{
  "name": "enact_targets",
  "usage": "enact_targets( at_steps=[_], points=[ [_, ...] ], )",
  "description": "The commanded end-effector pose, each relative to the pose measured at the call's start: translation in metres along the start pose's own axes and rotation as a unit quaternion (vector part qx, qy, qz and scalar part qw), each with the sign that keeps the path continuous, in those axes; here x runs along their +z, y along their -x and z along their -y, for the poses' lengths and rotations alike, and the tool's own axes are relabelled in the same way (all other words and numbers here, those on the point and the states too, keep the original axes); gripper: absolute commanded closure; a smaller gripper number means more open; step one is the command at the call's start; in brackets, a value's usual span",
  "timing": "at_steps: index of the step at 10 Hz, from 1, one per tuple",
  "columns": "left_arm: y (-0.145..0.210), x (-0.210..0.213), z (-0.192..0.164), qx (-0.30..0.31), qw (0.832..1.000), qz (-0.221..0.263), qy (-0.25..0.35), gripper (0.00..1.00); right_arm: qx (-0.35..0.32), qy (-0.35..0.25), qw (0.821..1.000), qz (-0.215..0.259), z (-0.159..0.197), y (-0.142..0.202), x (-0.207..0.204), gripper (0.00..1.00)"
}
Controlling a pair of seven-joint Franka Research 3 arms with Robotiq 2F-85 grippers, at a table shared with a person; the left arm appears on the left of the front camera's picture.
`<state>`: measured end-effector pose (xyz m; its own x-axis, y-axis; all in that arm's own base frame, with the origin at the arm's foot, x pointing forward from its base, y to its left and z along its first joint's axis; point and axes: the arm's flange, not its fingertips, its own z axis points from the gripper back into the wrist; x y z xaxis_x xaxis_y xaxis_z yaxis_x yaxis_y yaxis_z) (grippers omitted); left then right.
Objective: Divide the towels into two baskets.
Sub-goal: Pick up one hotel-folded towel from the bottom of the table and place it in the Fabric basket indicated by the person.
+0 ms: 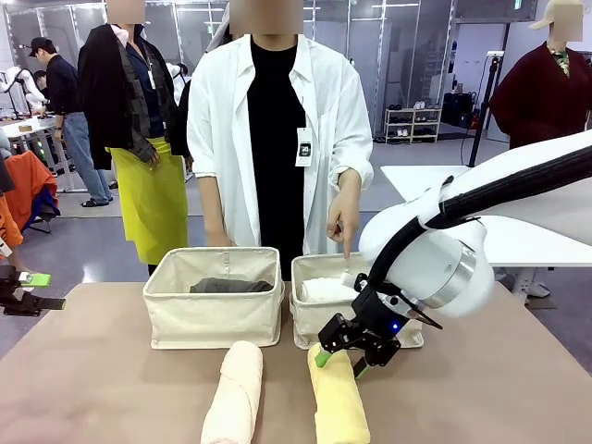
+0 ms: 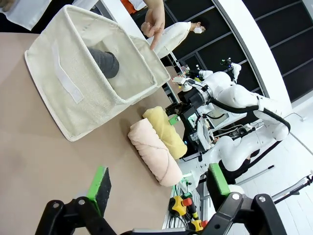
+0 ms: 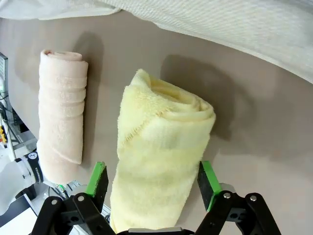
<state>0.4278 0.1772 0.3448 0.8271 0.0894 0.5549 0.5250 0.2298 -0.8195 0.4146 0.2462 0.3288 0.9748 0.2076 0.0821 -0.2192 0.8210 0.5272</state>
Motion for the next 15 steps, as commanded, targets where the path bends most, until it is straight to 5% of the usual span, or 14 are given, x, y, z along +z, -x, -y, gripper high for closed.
enact_targets(
  at_steps=[1, 6, 9, 13, 15],
  points=[
    [0.002, 0.000, 0.005, 0.001, 1.000, 0.002, -0.003, 0.00, -0.008, 0.027, 1.000, -0.008, -0.015, -0.005, -0.014, 0.07],
    [0.002, 0.000, 0.005, 0.001, 1.000, 0.002, -0.003, 0.00, 0.022, 0.034, 0.998, -0.052, -0.022, -0.007, -0.041, 0.07],
    [0.002, 0.000, 0.005, 0.001, 1.000, 0.002, -0.003, 0.00, 0.033, 0.036, 0.996, -0.077, -0.023, -0.004, -0.047, 0.40],
    [0.002, 0.000, 0.005, 0.001, 1.000, 0.002, -0.003, 0.00, 0.019, 0.045, 0.998, -0.043, -0.024, 0.000, -0.035, 0.80],
    [0.002, 0.000, 0.005, 0.001, 1.000, 0.002, -0.003, 0.00, 0.047, 0.072, 0.995, -0.041, -0.034, 0.004, -0.012, 0.80]
  ],
)
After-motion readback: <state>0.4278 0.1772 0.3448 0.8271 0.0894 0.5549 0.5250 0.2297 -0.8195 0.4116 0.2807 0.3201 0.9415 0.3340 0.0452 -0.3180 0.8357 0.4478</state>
